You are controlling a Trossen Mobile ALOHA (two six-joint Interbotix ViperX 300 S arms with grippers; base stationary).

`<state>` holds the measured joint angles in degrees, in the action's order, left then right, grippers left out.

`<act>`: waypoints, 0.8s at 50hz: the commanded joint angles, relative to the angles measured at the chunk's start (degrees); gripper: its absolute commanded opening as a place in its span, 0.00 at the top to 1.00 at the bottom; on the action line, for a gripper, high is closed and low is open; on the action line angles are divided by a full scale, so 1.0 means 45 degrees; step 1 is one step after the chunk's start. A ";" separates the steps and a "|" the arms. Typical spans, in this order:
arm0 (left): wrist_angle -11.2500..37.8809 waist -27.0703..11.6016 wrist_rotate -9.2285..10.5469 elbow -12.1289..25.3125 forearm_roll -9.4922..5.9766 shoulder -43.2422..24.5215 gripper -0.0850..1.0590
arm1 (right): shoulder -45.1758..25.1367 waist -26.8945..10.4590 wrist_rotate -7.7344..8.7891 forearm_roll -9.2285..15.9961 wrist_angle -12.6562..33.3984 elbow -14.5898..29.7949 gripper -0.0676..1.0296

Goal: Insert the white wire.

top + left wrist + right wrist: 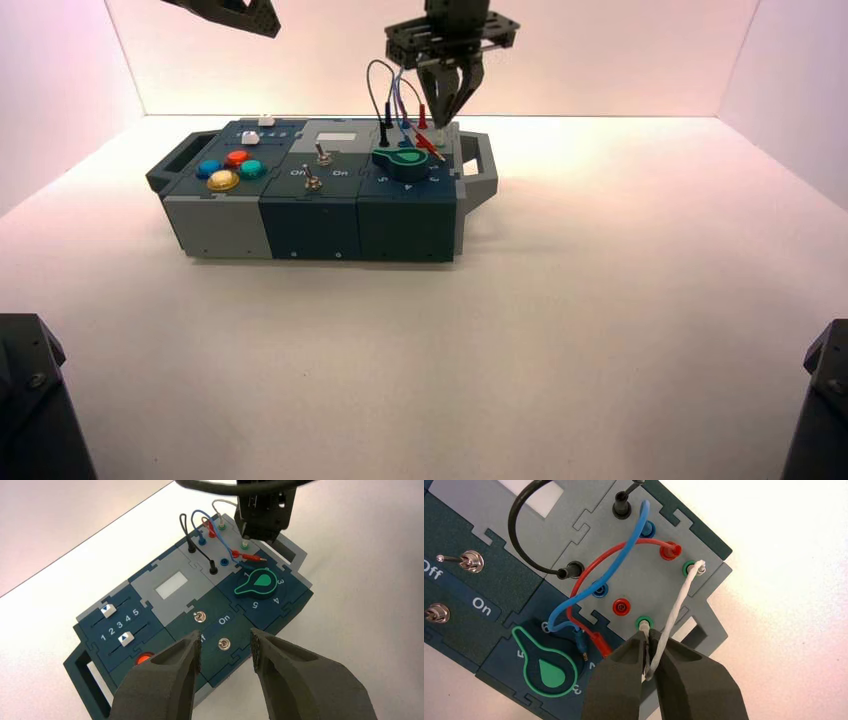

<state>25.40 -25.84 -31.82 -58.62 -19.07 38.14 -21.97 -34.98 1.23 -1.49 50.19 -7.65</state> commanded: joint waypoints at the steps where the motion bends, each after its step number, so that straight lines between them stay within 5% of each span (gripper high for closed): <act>1: -0.0059 0.0039 -0.0059 0.0117 0.0039 0.0059 0.46 | 0.0000 -0.0039 0.0000 0.0020 0.0020 -0.0020 0.85; 40: -0.0078 0.0039 -0.0059 0.0137 0.0020 0.0059 0.46 | 0.1406 -0.0098 0.0000 -0.0117 0.0234 -0.0020 0.69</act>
<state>25.40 -25.84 -31.82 -58.71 -18.98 38.14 -18.98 -35.24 1.23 -1.76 51.15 -8.53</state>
